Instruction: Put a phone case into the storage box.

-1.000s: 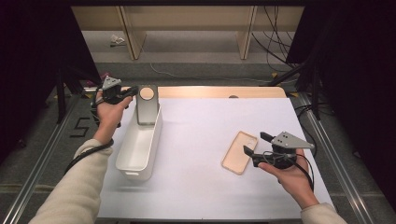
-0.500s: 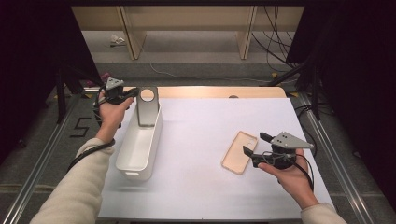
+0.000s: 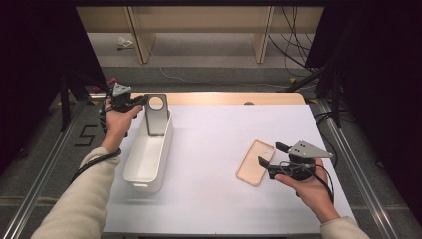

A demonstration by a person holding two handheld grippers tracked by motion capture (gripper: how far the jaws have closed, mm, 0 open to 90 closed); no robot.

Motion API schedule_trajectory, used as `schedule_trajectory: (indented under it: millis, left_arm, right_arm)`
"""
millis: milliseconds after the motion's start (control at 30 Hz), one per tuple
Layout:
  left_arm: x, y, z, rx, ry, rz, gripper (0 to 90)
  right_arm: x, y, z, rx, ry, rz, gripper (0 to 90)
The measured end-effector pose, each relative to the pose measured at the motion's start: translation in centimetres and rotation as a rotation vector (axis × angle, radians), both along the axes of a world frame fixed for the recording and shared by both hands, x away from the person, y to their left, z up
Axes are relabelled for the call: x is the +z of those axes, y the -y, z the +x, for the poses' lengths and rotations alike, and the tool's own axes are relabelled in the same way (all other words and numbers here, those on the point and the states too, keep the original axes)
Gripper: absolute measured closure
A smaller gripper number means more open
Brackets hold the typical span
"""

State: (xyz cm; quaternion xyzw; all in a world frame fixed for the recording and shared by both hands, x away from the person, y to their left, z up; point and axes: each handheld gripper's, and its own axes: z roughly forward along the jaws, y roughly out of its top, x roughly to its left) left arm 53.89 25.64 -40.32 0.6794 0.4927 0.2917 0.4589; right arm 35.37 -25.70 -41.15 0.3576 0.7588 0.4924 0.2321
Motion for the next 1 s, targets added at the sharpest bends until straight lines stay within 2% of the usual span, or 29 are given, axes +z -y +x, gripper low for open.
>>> schedule_trajectory:
  millis: [167,267,333,367,467,600,667,700,733,767,900,1000]
  left_arm:
    - [0.3,0.0,-0.3,0.011,0.014,0.000,65.8]
    - [0.9,0.0,-0.8,0.013,0.027,-0.015,55.7]
    - [1.4,0.0,-1.4,0.010,0.044,-0.030,51.6]
    - [1.6,0.0,-1.7,0.006,0.053,-0.028,50.8]
    - [2.4,0.1,-3.0,-0.013,0.084,-0.023,49.7]
    - [3.3,0.0,-4.7,-0.025,0.123,-0.022,49.7]
    - [3.7,0.1,-5.6,-0.040,0.137,-0.015,49.7]
    - [3.9,0.1,-6.0,-0.049,0.146,-0.015,49.7]
    - [4.0,0.2,-6.5,-0.062,0.152,-0.013,49.9]
    - [4.1,0.3,-6.9,-0.077,0.156,-0.013,50.0]
    - [4.6,0.6,-8.5,-0.119,0.177,-0.010,50.1]
    - [4.7,0.8,-9.5,-0.141,0.187,-0.009,50.9]
  right_arm:
    - [0.0,-0.1,0.0,-0.001,-0.002,-0.003,17.7]
    - [-0.1,-0.1,0.0,0.001,-0.023,-0.008,16.2]
    - [-0.2,-0.1,0.1,0.011,-0.057,-0.004,14.5]
    - [-0.2,-0.2,0.0,0.010,-0.057,0.000,14.9]
    - [-0.2,-0.2,-0.1,0.004,-0.078,-0.007,11.1]
    - [0.1,-0.1,-0.2,-0.003,-0.070,-0.015,20.4]
    - [0.2,-0.1,-0.3,-0.019,-0.031,-0.042,27.5]
    - [0.3,-0.1,-0.3,-0.005,-0.020,-0.051,29.5]
    - [0.4,0.0,-0.1,0.032,-0.031,-0.060,28.0]
    - [0.4,-0.1,-0.1,0.016,-0.031,-0.063,24.8]
    - [0.0,0.0,0.0,-0.012,-0.023,-0.081,25.0]
    - [-0.1,0.1,0.0,-0.026,-0.026,-0.075,26.3]
